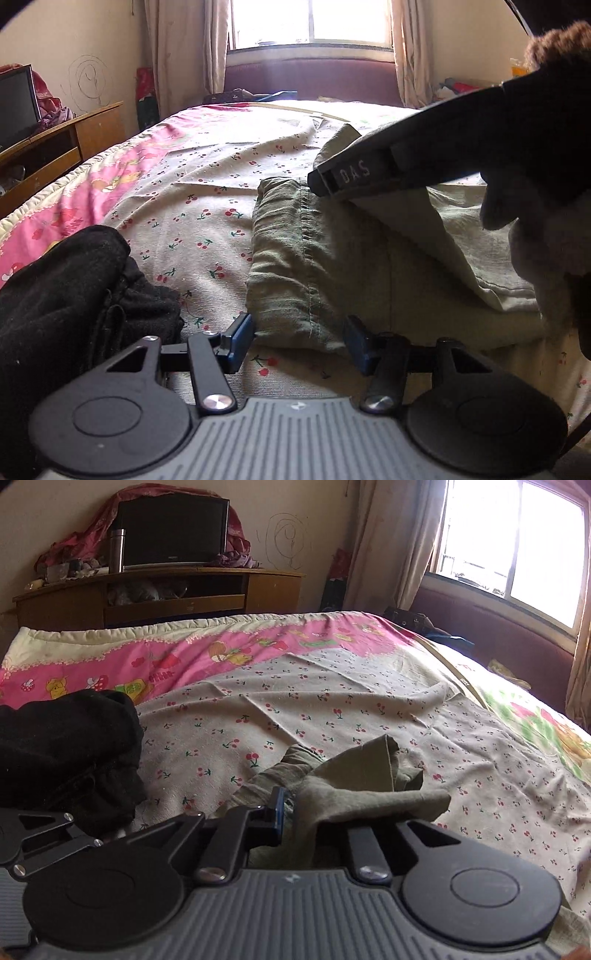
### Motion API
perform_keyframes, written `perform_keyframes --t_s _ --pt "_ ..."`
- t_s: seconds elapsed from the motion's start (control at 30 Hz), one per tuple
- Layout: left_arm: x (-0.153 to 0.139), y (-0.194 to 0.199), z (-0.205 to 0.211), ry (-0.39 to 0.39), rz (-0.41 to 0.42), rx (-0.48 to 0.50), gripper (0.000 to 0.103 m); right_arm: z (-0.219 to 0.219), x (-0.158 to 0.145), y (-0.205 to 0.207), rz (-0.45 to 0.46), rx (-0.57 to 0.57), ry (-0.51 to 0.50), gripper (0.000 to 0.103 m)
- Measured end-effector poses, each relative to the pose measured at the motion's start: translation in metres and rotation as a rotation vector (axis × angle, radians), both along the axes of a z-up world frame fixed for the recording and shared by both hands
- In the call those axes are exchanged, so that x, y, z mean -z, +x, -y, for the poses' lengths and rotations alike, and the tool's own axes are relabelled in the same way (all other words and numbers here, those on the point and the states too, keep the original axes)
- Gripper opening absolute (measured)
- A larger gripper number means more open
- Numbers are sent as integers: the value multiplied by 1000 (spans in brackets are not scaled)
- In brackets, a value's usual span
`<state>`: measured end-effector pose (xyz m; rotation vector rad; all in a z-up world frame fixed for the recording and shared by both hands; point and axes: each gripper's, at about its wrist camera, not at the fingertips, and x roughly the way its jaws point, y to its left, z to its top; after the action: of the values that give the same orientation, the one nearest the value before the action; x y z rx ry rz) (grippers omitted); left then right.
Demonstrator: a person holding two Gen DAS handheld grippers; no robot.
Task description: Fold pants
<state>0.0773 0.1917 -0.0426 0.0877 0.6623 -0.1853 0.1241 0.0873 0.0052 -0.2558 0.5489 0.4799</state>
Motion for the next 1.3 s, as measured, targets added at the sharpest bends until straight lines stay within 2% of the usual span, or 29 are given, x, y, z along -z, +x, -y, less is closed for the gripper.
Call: perform_keyframes --t_s 0.1,0.17,0.23,0.33,0.43,0.53,0.63,0.83,1.0,1.13,1.23,1.3 --pt "-2 0 -2 -10 4 -4 67 18 -9 7 -46 62 150 15" --pt "-7 1 -2 -14 15 -8 67 36 -13 15 -113 133 276 2" --pt "-17 -1 1 -24 45 4 67 64 -21 19 -154 234 416 2" --pt "-33 0 15 -26 99 60 67 124 -42 11 -113 391 559 2" --pt "-45 3 43 -27 130 135 67 204 -69 -12 -29 581 642 2" --pt "-54 2 85 -18 154 233 67 284 -90 -49 75 783 662 2" --pt "-60 -3 128 -4 163 331 67 348 -98 -94 157 953 661 2" --pt "-61 -17 207 40 129 489 67 434 -77 -159 207 1167 715 2" --pt "-53 -17 251 55 66 565 67 491 -51 -169 194 1259 729 2" --pt "-39 -17 277 81 21 603 67 521 -50 -167 204 1283 692 2" --pt "-24 -15 286 98 -37 628 67 523 -51 -158 188 1267 646 2" --pt "-17 -13 285 97 -72 634 67 511 -56 -150 175 1208 646 2"
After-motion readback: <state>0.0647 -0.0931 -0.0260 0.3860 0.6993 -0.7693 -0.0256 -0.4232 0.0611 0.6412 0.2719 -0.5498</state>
